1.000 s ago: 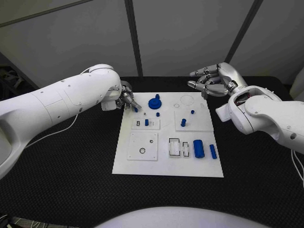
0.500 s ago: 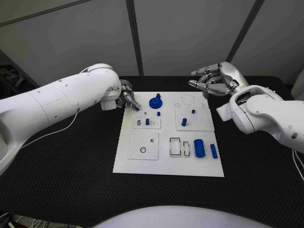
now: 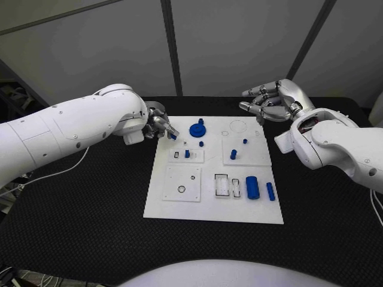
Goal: Assemble the parts on the task board
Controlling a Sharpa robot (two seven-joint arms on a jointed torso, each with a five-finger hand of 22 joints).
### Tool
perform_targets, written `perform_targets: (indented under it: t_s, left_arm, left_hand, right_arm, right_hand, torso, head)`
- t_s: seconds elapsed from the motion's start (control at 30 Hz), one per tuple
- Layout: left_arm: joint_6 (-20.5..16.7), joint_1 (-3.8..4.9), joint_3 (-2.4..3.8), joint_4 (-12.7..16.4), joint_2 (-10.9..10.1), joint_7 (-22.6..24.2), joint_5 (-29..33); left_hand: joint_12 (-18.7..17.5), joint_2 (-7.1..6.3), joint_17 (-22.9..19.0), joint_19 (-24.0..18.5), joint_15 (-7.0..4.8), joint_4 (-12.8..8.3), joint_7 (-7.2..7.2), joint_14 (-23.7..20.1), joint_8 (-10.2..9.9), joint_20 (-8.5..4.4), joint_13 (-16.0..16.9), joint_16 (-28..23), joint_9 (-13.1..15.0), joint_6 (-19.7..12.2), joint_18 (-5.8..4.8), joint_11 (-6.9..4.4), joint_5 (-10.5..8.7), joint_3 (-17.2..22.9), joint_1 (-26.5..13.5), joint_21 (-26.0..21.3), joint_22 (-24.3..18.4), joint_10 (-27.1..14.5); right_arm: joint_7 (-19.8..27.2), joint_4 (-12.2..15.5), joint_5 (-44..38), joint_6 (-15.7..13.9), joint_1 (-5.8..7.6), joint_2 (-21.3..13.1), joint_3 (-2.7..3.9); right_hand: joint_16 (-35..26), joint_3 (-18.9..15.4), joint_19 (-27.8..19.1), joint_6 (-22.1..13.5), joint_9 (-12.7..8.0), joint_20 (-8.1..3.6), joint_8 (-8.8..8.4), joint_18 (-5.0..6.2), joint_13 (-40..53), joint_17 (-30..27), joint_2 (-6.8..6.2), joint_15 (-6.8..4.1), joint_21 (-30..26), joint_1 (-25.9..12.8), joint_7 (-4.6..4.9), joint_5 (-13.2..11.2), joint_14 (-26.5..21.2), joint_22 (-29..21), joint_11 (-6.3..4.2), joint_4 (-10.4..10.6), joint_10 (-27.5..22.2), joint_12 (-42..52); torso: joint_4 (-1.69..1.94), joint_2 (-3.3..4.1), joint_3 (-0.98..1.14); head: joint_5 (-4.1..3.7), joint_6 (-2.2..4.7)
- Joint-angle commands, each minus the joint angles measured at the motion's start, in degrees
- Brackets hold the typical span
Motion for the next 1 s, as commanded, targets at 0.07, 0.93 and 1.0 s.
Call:
perform_targets:
  t_s: [0.07, 0.93, 1.0]
  left_arm:
    - [-4.7, -0.41, -0.04, 3.3, -1.9, -1.3, 1.5]
    - [-5.6, -4.45, -0.31, 10.0, -4.6, -3.0, -3.7]
    - [-5.3, -4.5, -0.31, 10.3, -4.7, -3.2, -3.7]
  left_hand:
    - [0.5, -0.14, 5.7, 0.6, -0.41, -8.8, -0.19, 3.7, 0.4, -0.08, 0.2, 0.3, 0.3, 0.6, 0.21, -0.14, -0.06, 9.7, -0.7, 0.2, 0.2, 1.2]
    - [1.0, -1.29, 6.2, 0.8, -0.58, -9.4, -0.26, 3.9, 0.5, -0.24, 0.4, 0.7, 0.9, 1.0, 0.17, -0.19, 0.0, 12.0, -1.4, 0.3, 0.5, 1.5]
    - [1.0, -1.41, 6.3, 0.9, -0.59, -9.5, -0.27, 3.9, 0.5, -0.25, 0.4, 0.8, 0.9, 1.1, 0.17, -0.2, 0.01, 12.2, -1.4, 0.3, 0.5, 1.6]
  right_arm:
    - [0.0, -0.1, -0.1, 0.6, 0.12, 0.1, 0.03]
    - [-0.2, -0.6, -0.1, 1.1, 0.11, 0.4, 0.02]
    - [-0.2, -0.7, -0.1, 1.1, 0.11, 0.4, 0.02]
  right_hand:
    - [0.2, -0.2, 0.5, -0.2, -0.1, -0.14, -0.25, -0.05, 0.0, 0.1, 0.36, -0.02, 0.1, 0.1, 0.02, 0.1, 0.3, -0.1, -0.06, 0.1, 0.3, 0.3]
    - [0.2, -0.2, 0.4, -0.2, -0.1, -0.14, -0.25, -0.04, -0.1, 0.1, 0.38, -0.01, 0.0, -0.1, 0.03, 0.1, 0.3, -0.2, -0.05, 0.2, 0.3, 0.3]
    - [0.2, -0.2, 0.4, -0.2, -0.1, -0.14, -0.25, -0.04, -0.1, 0.1, 0.38, -0.01, 0.0, -0.1, 0.03, 0.1, 0.3, -0.2, -0.05, 0.2, 0.3, 0.3]
  torso:
    - [-0.06, 0.06, 0.0]
    - [-0.14, 0.21, -0.06]
    - [-0.12, 0.15, -0.04]
  head:
    - [0.29, -0.14]
    - [0.65, -0.71]
    - [0.65, -0.81]
